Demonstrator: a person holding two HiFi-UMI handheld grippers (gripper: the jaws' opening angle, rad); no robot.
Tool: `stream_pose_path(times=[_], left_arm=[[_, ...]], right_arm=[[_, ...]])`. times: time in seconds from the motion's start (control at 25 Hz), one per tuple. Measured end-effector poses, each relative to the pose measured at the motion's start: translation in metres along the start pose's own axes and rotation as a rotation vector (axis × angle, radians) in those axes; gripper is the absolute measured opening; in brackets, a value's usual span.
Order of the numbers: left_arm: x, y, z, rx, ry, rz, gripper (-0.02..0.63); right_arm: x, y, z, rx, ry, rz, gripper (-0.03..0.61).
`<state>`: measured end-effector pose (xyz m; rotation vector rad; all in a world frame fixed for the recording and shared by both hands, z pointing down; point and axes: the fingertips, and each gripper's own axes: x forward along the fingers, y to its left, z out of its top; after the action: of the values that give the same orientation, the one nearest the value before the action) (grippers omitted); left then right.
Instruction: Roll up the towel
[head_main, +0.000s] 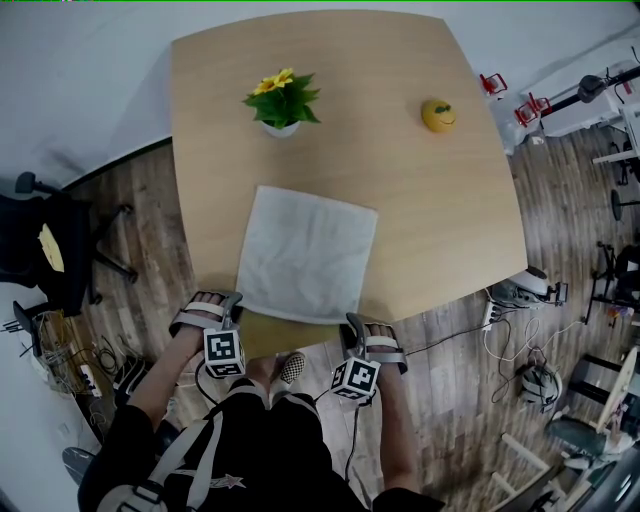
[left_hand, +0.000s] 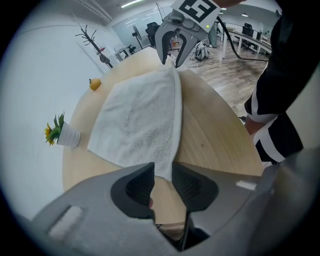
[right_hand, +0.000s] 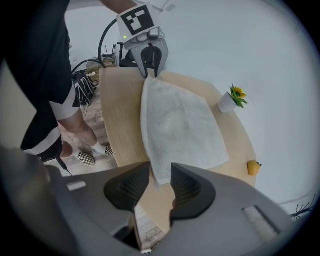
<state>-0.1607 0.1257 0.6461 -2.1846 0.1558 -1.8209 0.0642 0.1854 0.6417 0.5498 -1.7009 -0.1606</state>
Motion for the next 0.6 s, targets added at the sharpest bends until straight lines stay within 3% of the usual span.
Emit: stream_pose_path(times=[0.28, 0.6], left_arm=[[0.0021, -0.0034, 0.0023, 0.043, -0.012, -0.014, 0.039], [-0.0040, -0.0060, 0.0031, 0.057, -0.037, -0.019, 0.029]], right_arm=[[0.0011, -0.0028, 0.0001, 0.000, 0.011, -0.017, 0.055], [-0.0048, 0.0060, -0.0035, 0.015, 0.026, -0.012, 0.015]])
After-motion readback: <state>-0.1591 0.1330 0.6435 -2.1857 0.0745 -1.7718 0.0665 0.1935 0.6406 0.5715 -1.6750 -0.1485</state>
